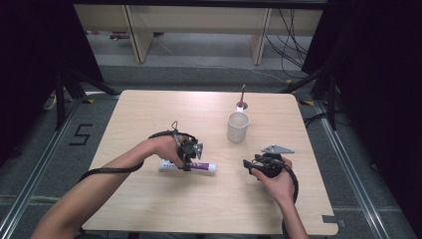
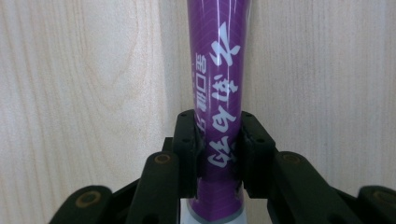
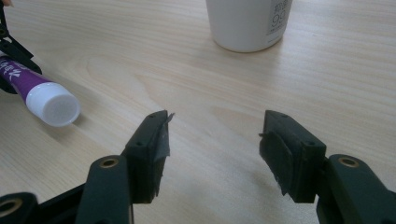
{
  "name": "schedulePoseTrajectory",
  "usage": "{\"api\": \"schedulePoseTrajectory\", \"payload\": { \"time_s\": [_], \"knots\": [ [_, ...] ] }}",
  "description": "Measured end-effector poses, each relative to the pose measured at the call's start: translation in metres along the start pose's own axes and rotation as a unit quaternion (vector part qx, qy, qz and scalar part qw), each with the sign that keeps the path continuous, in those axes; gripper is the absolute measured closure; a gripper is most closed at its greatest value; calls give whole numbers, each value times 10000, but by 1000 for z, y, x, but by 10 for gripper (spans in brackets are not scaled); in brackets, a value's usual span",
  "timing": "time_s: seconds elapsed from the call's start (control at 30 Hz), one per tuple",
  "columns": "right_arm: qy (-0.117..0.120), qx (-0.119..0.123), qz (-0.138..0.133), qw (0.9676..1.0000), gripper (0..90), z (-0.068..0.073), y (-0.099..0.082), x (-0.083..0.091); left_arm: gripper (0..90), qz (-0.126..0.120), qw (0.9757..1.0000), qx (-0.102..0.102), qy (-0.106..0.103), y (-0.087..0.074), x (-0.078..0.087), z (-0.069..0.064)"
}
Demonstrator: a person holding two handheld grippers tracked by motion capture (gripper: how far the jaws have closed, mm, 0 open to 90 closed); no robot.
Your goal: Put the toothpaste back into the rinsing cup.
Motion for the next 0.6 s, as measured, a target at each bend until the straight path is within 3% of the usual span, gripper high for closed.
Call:
{"api": "schedulePoseTrajectory", "payload": {
  "time_s": [0.07, 0.13, 0.23, 0.27, 0.33, 0.4, 0.53, 0.57, 0.6],
  "knots": [
    [31, -80, -22, 10000, 424, 1, 0, 0, 724, -65, 10000, 9, 32, -1, 0, -1],
    [-166, 92, 0, 9998, 424, -1, 1, 1, 727, -60, 10000, -25, 42, -2, 1, -2],
    [-75, 65, -35, 9999, 424, -1, 0, 0, 729, -49, 9999, -101, 68, -2, 1, -3],
    [1, -97, -26, 9999, 424, 2, 0, 0, 730, -47, 9999, -98, 65, -2, 1, -3],
    [35, 17, -48, 10000, 424, 0, 0, 0, 732, -66, 9999, -66, 48, -2, 1, -4],
    [-78, 96, -1, 9999, 424, 0, 1, 2, 733, -34, 9999, -94, 26, -2, 1, -4],
    [-68, -77, 42, 9999, 424, 2, 1, 2, 735, -4, 9999, -133, 57, -2, 2, -5],
    [-91, 87, 3, 9999, 424, 0, 1, 2, 735, 2, 9999, -141, 61, -2, 2, -5],
    [36, 16, -47, 10000, 424, 0, 0, 0, 736, 2, 9999, -140, 61, -2, 2, -5]
  ]
}}
Point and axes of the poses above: each handheld gripper's, and its own axes: x roughly backward along the jaws, y roughly out of its top, z roughly to its left, the point moved 1 cm from there along -x, roughly forward along the jaws, and after that the axes turned 6 degrees about -z, right-handed, at the moved point
